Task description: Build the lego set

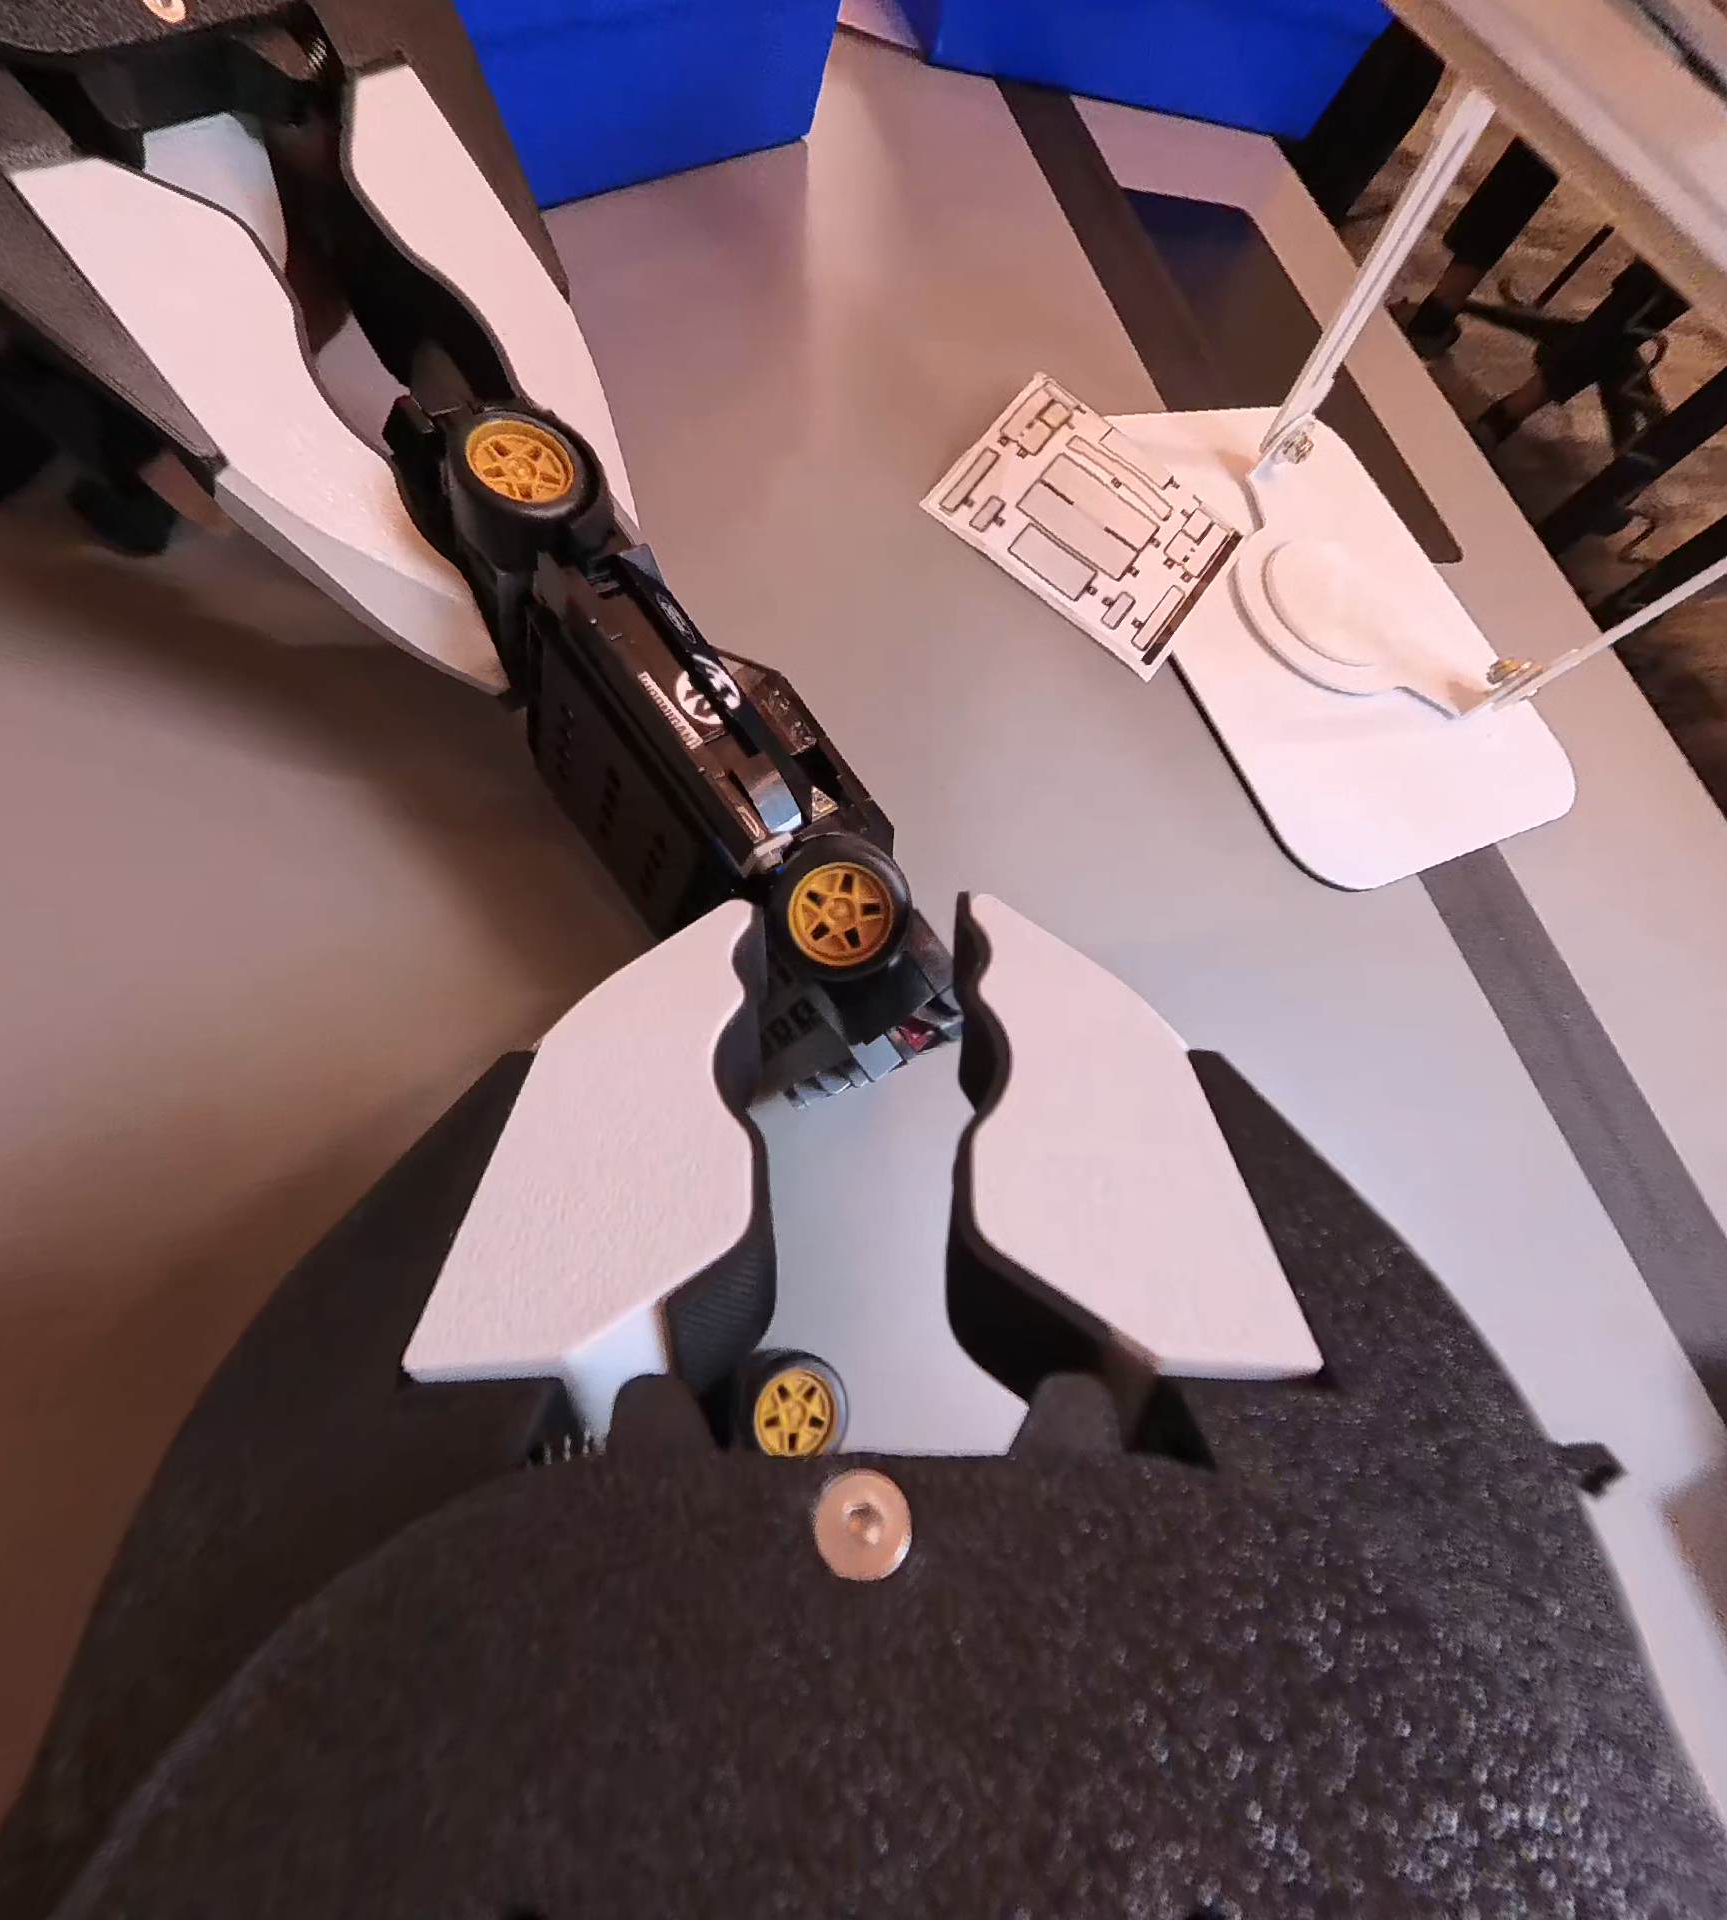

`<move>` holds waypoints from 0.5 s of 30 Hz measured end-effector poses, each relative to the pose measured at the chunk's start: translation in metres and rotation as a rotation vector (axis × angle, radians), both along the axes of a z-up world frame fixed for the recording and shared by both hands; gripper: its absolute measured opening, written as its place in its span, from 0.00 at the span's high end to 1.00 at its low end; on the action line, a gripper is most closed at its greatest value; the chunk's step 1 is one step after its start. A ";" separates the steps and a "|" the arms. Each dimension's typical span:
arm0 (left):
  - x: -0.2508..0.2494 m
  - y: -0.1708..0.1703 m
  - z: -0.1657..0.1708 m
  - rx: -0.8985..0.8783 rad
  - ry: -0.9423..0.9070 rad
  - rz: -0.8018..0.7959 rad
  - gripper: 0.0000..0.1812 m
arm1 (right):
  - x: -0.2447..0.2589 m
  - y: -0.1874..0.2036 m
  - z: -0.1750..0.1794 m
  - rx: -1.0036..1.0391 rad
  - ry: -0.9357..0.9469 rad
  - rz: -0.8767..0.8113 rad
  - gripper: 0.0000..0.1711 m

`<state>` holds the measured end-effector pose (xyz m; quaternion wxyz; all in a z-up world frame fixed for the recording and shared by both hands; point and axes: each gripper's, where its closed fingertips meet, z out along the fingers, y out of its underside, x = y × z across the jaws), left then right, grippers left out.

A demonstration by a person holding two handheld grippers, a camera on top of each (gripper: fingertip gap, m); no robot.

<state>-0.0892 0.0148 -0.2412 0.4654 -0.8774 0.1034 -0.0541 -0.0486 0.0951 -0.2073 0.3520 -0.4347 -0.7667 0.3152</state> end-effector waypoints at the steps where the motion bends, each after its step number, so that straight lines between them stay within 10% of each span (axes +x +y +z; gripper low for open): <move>1: 0.000 0.000 0.000 -0.001 -0.004 0.001 0.79 | 0.000 0.000 0.003 0.011 0.006 0.003 0.80; 15: -0.001 0.000 0.001 0.002 0.019 -0.004 0.79 | 0.004 -0.003 0.005 0.202 -0.108 0.110 0.88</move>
